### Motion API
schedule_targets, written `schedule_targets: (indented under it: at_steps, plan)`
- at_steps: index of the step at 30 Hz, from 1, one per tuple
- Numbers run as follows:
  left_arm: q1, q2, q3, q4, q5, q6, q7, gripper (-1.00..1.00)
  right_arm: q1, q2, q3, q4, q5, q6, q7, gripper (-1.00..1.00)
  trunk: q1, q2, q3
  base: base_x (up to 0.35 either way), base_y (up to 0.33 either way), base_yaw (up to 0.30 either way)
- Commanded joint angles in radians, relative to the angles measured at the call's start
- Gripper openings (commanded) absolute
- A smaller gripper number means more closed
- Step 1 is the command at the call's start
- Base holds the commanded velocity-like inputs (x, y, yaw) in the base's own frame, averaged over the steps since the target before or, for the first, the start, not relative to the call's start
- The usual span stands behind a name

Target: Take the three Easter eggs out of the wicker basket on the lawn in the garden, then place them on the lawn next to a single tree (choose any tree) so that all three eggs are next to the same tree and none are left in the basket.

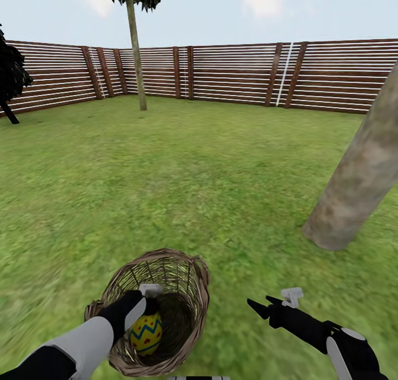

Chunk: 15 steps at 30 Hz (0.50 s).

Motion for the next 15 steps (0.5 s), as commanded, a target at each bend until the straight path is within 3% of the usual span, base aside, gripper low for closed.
schedule_targets:
  at_steps: [1, 7, 15]
  plan:
    - [-0.009, 0.001, -0.004, -0.001, 0.012, 0.014, 0.009, 1.00, -0.001, 0.000, -0.001, 0.000, -0.006, 0.007, 0.001, 1.00, 0.000, 0.000, -0.001, 0.000, 0.000, 0.000]
    - [-0.023, 0.002, 0.044, 0.000, 0.022, 0.049, 0.011, 1.00, -0.001, 0.000, -0.001, 0.000, -0.006, 0.007, 0.001, 1.00, 0.000, 0.000, -0.001, 0.000, 0.000, 0.000]
    - [-0.024, 0.002, 0.062, 0.001, 0.025, 0.090, 0.013, 1.00, -0.001, 0.000, -0.001, 0.000, -0.007, 0.007, 0.001, 1.00, 0.000, 0.000, -0.001, 0.000, 0.000, 0.000]
